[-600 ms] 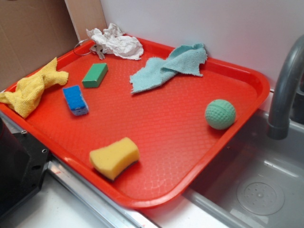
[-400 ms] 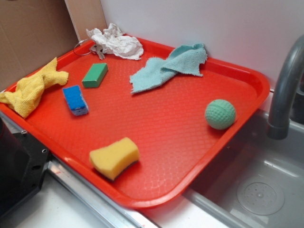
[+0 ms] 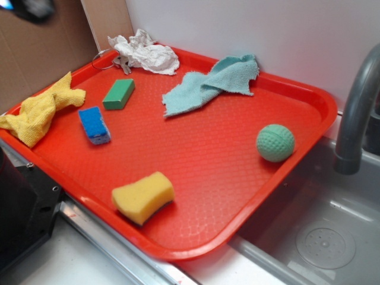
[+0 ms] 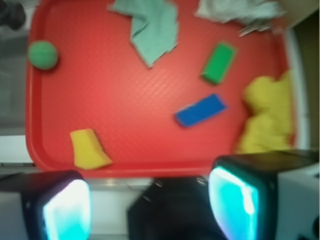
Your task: Grab the green sponge.
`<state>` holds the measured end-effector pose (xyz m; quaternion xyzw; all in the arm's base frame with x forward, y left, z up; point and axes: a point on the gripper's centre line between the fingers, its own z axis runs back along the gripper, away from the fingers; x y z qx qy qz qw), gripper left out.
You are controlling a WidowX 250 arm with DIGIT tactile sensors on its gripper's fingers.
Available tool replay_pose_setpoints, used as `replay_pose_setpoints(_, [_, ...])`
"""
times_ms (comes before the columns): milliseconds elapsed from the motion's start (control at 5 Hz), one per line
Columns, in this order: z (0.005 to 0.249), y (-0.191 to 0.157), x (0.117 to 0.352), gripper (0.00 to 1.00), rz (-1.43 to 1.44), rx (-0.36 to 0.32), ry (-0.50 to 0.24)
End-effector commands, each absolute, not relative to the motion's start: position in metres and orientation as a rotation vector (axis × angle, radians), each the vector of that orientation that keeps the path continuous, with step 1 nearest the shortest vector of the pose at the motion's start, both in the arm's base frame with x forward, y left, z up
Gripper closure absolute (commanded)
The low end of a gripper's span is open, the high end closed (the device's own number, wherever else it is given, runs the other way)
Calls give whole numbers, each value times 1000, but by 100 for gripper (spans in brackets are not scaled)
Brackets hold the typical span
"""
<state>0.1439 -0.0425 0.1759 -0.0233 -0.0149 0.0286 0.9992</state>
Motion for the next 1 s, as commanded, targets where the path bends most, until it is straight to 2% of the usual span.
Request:
replay_pose_setpoints(0, [87,-123,163,0,15,-57,-89])
replay_pose_setpoints(200, [59,-137,152,0,-59,-63,-54])
replay_pose_setpoints(400, [48,-133,135,0,-137,-90,-44])
replay_pose_setpoints(600, [42,-137,129,0,-142,-134,-22])
replay_pose_setpoints(800, [29,-143,125,0,-195,-114,10])
